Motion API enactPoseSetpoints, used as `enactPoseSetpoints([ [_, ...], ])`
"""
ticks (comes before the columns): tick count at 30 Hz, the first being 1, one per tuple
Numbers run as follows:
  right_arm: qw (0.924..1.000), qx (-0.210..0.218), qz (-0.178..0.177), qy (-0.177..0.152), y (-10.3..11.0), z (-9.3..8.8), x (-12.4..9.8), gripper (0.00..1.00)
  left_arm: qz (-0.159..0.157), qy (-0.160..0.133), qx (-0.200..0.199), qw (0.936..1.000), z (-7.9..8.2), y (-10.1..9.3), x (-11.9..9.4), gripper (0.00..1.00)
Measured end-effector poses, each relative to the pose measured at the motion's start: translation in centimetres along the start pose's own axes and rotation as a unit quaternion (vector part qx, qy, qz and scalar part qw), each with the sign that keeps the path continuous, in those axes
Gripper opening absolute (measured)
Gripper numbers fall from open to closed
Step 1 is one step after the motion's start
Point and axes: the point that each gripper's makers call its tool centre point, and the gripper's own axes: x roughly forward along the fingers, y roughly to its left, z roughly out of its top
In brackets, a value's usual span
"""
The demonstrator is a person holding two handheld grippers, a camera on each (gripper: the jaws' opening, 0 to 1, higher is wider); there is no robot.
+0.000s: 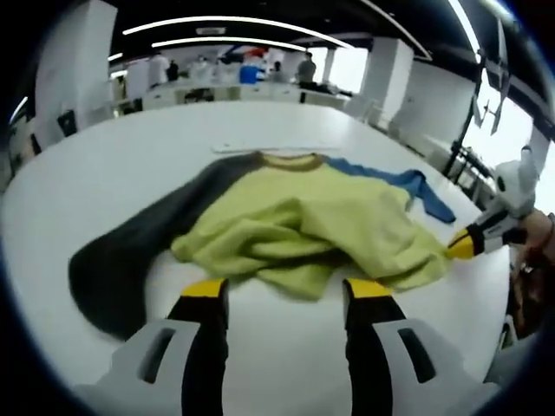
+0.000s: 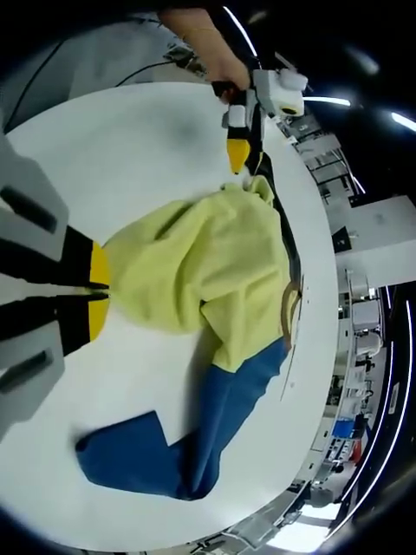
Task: Fold the garment on the visible template until the final outline fits inside the template.
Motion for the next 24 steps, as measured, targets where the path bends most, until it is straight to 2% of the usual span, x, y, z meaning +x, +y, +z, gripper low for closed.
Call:
enactPoseSetpoints([
  [4, 1.0000, 0.000, -0.001, 0.000, -0.6, 0.1, 0.5, 0.00, 0.012, 0.003, -0.003, 0.9999, -0.3, -0.5, 0.5, 0.41],
  [9, 1.0000, 0.004, -0.003, -0.003, -0.4, -0.1, 0.3, 0.00, 0.027, 0.010, -0.005, 0.9996, -0.9, 0.1, 1.2, 0.33],
  [13, 1.0000, 0.006, -0.003, -0.004, -0.4, -0.1, 0.2, 0.00, 0.022, 0.009, -0.014, 0.9996, -1.1, -0.9, 0.9, 0.25],
  [15, 1.0000, 0.003, -0.003, -0.005, -0.4, -0.1, 0.3, 0.00, 0.024, 0.011, -0.016, 0.9995, -1.1, -0.1, 1.6, 0.23],
  [19, 1.0000, -0.004, -0.004, -0.003, -0.5, -0.2, 0.4, 0.00, 0.023, 0.014, -0.026, 0.9993, -1.0, -1.2, 1.6, 0.21],
  [24, 1.0000, -0.006, -0.004, -0.005, -0.3, -0.2, 0.2, 0.00, 0.025, 0.022, -0.030, 0.9990, -1.5, -0.9, 2.3, 0.13],
])
